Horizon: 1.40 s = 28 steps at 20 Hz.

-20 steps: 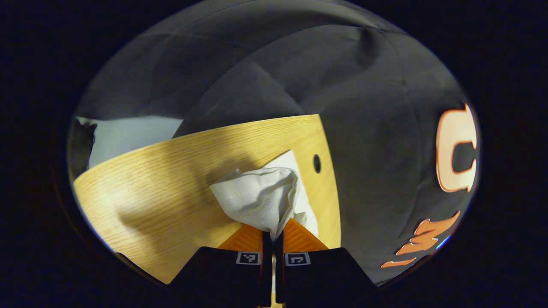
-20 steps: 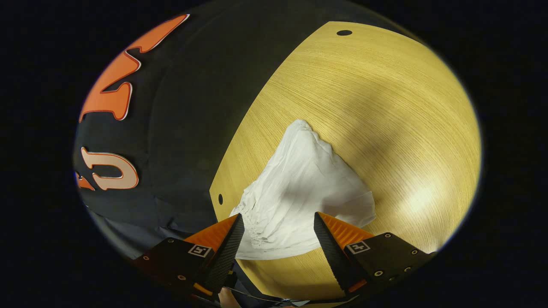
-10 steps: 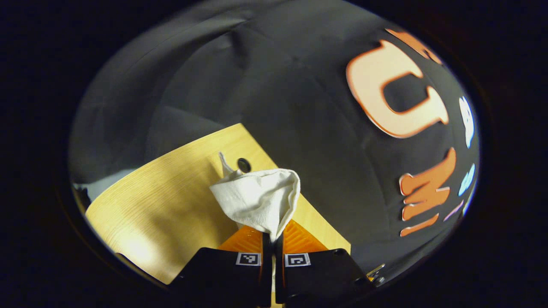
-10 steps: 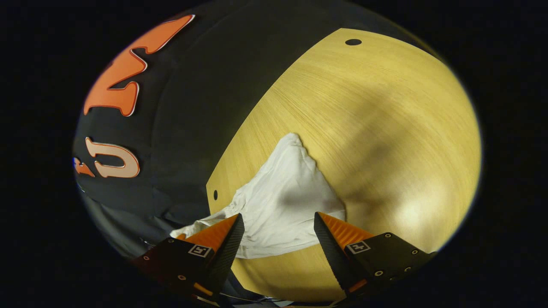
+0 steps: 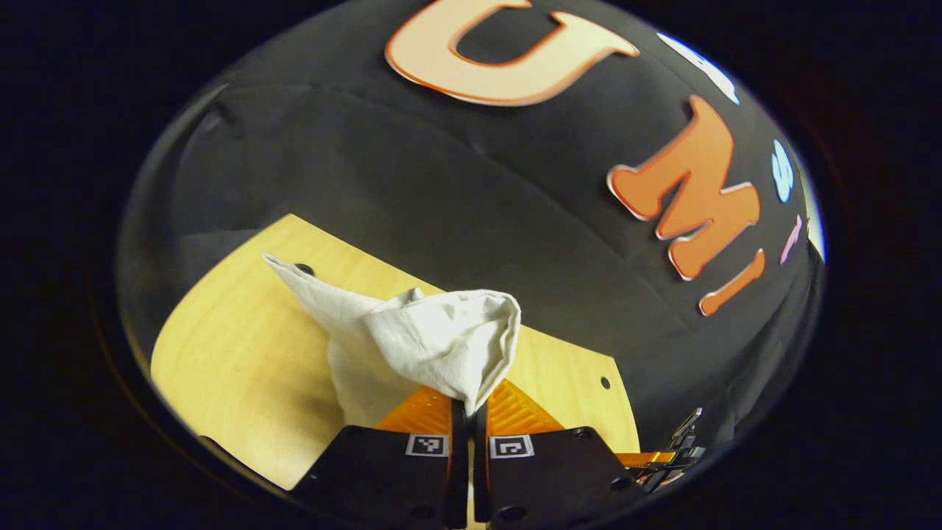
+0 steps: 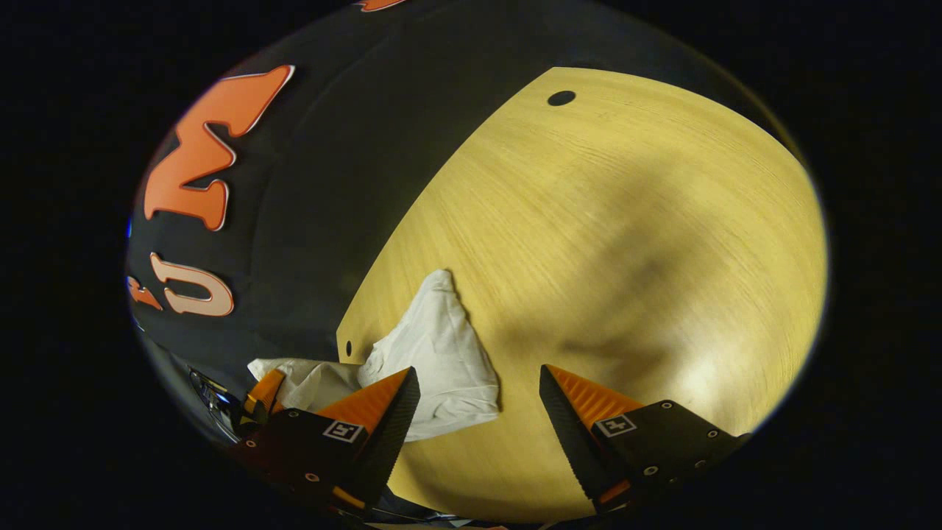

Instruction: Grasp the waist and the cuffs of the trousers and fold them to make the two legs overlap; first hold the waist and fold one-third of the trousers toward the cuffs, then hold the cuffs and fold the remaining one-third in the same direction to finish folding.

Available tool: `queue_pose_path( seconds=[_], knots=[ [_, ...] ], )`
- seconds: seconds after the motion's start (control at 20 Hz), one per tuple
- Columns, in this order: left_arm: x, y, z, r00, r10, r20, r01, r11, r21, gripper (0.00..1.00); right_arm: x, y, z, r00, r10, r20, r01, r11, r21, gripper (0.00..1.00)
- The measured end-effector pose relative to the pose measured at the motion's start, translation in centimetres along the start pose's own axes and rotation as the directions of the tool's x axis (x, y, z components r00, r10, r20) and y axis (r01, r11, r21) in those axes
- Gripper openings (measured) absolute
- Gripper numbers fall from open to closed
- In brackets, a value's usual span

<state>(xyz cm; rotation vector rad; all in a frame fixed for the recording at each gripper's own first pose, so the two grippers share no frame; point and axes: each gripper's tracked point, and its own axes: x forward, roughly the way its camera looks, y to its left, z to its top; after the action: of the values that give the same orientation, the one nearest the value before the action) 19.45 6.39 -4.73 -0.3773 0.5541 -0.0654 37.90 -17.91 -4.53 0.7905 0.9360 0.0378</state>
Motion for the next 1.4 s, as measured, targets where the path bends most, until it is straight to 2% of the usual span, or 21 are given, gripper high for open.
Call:
queue_pose_path(
  seconds=[0.1,0.35,0.65,0.75,0.8,0.9,1.0,1.2,1.3,1.35,1.4],
  knots=[
    [2.5,-3.2,-3.0,0.998,-0.012,-0.055,0.013,1.0,0.019,0.06,-0.5,-1.6,0.5,1.0,-0.011,0.002,0.011,1.0,0.025,0.98],
    [5.9,-5.5,-8.6,0.985,0.004,-0.172,0.02,0.99,0.139,0.07,-2.0,-4.0,2.1,0.999,-0.012,0.031,0.01,0.998,0.06,0.98],
    [7.7,-5.3,-14.2,0.955,0.061,-0.291,0.037,0.947,0.32,0.07,-3.4,-6.5,2.5,0.999,-0.029,0.04,0.026,0.996,0.088,0.98],
    [7.9,-5.1,-16.2,0.94,0.076,-0.332,0.049,0.935,0.352,0.14,-3.6,-7.0,2.4,0.998,-0.036,0.041,0.032,0.995,0.097,0.98],
    [8.1,-4.9,-16.9,0.936,0.084,-0.343,0.049,0.931,0.362,0.22,-3.8,-7.2,2.4,0.998,-0.038,0.044,0.033,0.995,0.097,0.98],
    [7.6,-6.3,-18.5,0.925,0.046,-0.378,0.09,0.938,0.335,0.61,-4.0,-7.2,2.4,0.998,-0.039,0.05,0.034,0.995,0.096,0.98],
    [7.4,-6.6,-18.8,0.928,0.059,-0.367,0.086,0.926,0.368,1.0,-4.3,-6.9,2.5,0.998,-0.035,0.054,0.03,0.995,0.096,0.98],
    [6.8,-6.5,-17.5,0.948,0.066,-0.31,0.075,0.904,0.422,1.0,-4.3,-5.9,2.0,0.998,-0.04,0.056,0.036,0.997,0.064,0.98],
    [6.0,-6.2,-16.6,0.955,0.057,-0.29,0.073,0.904,0.421,1.0,-4.0,-5.0,1.8,0.997,-0.045,0.057,0.043,0.999,0.03,0.98],
    [5.1,-5.8,-16.1,0.96,0.055,-0.276,0.068,0.906,0.418,0.96,-3.9,-4.3,1.7,0.997,-0.043,0.059,0.042,0.999,0.009,0.98],
    [4.3,-5.4,-15.2,0.965,0.056,-0.256,0.057,0.909,0.414,0.99,-3.9,-3.6,1.7,0.997,-0.042,0.061,0.043,0.999,-0.015,0.98]
  ],
)
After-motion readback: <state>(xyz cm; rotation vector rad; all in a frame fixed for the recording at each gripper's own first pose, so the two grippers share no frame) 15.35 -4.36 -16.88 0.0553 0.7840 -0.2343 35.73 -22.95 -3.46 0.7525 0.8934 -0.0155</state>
